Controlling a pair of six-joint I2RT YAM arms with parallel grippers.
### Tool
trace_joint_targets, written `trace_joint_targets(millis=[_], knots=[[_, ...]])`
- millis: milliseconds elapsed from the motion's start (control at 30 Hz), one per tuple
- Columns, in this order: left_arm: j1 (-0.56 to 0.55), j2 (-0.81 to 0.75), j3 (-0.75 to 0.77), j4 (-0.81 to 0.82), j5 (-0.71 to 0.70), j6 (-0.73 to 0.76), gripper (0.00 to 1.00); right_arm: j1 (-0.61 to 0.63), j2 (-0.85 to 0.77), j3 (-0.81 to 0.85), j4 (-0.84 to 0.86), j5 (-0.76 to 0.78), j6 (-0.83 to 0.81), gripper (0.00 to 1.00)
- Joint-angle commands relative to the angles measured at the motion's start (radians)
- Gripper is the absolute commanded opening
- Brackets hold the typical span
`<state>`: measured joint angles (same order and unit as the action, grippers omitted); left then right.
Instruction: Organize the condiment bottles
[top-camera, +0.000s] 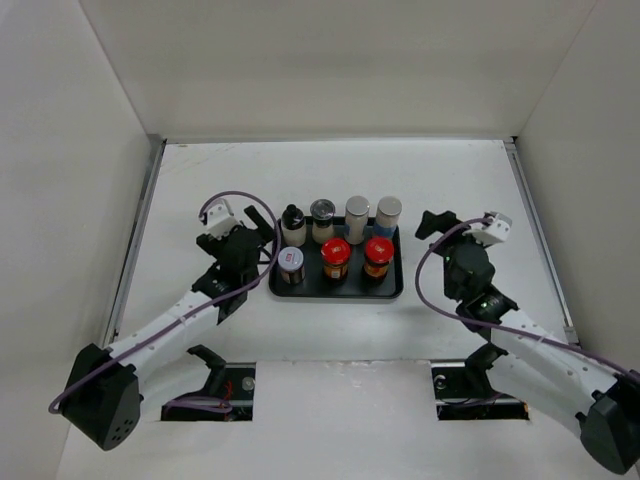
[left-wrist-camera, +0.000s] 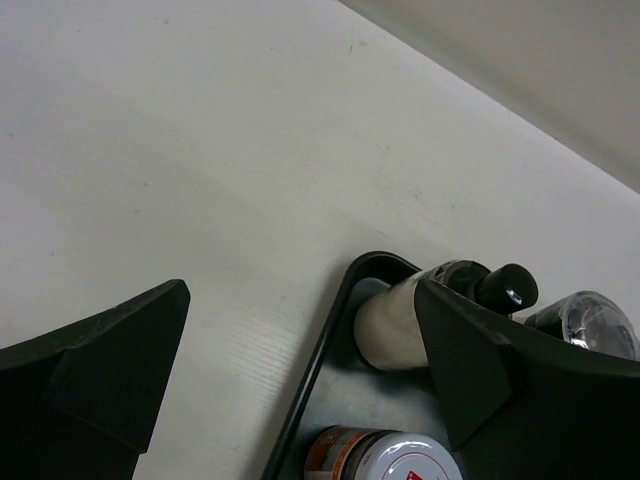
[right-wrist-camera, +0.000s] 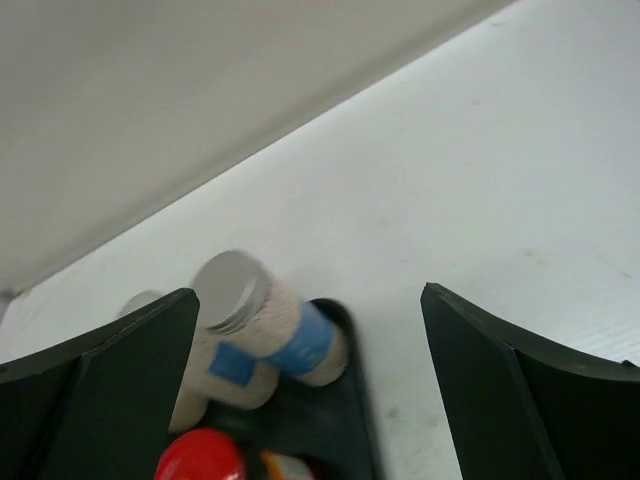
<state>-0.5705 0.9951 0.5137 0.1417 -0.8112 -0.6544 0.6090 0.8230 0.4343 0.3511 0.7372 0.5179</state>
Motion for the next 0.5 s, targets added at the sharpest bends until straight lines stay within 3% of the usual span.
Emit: trace_joint_targets(millis=[0, 167, 467], knots=[[-0.021, 0.017, 0.066, -0.042, -0.032, 0.018, 1.0, -0.079, -0.028, -0.034, 0.105, 0.011, 0.122, 1.0], [-0.059, 0.028, 0.112, -0.07, -0.074, 0.047, 1.0, -0.108, -0.096, -0.074, 0.091, 0.011, 0.172, 1.0], [-0.173, 0.043, 0.167, -0.068, -0.218, 0.173, 1.0, -0.107, -0.055, -0.129, 0.121, -0.027, 0.212, 1.0]])
